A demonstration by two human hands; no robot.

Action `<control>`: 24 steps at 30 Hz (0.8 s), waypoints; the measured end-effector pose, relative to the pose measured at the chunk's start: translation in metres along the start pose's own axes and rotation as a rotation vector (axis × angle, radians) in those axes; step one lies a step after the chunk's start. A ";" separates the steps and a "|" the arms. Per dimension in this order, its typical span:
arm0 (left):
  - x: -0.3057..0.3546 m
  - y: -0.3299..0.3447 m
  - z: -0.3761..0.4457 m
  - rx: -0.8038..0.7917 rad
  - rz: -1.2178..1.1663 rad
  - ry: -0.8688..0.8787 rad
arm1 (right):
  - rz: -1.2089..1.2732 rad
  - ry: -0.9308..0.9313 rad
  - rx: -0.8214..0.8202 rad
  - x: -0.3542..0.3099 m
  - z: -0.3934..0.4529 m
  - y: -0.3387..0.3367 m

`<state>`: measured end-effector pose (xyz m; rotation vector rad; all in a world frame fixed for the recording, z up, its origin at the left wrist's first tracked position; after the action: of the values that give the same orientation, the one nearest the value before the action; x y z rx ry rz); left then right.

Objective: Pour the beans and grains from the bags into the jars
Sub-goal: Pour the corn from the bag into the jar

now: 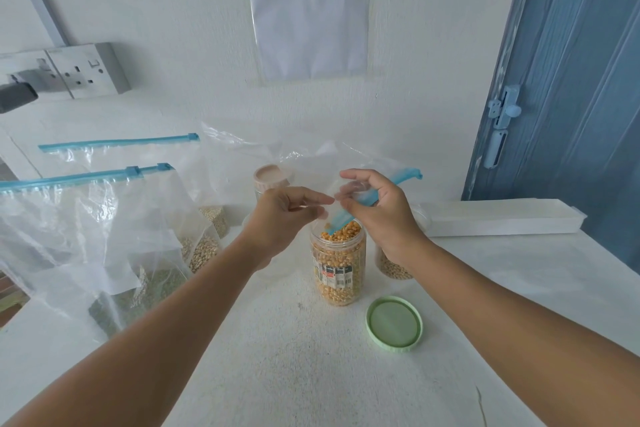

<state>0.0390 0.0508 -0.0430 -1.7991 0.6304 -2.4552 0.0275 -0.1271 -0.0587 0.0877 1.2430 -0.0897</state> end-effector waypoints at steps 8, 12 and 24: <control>0.001 0.001 0.000 -0.015 -0.014 0.010 | -0.004 0.019 0.043 0.006 -0.001 -0.004; 0.000 0.000 0.000 0.001 0.009 0.015 | -0.010 0.016 0.010 0.002 -0.003 0.001; 0.004 0.003 0.003 -0.008 0.199 0.060 | -0.081 -0.004 0.055 0.001 -0.003 -0.003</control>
<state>0.0394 0.0464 -0.0392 -1.5847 0.7831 -2.3848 0.0245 -0.1296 -0.0606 0.0851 1.2402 -0.1941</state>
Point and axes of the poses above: each hand's wrist, its own z-axis towards the middle knuckle, its own y-axis out of the palm, x = y × z, the point moved 9 cm from there along z, towards the middle knuckle, and after that the axes turned 2 degrees about y, right-handed, at the moved point
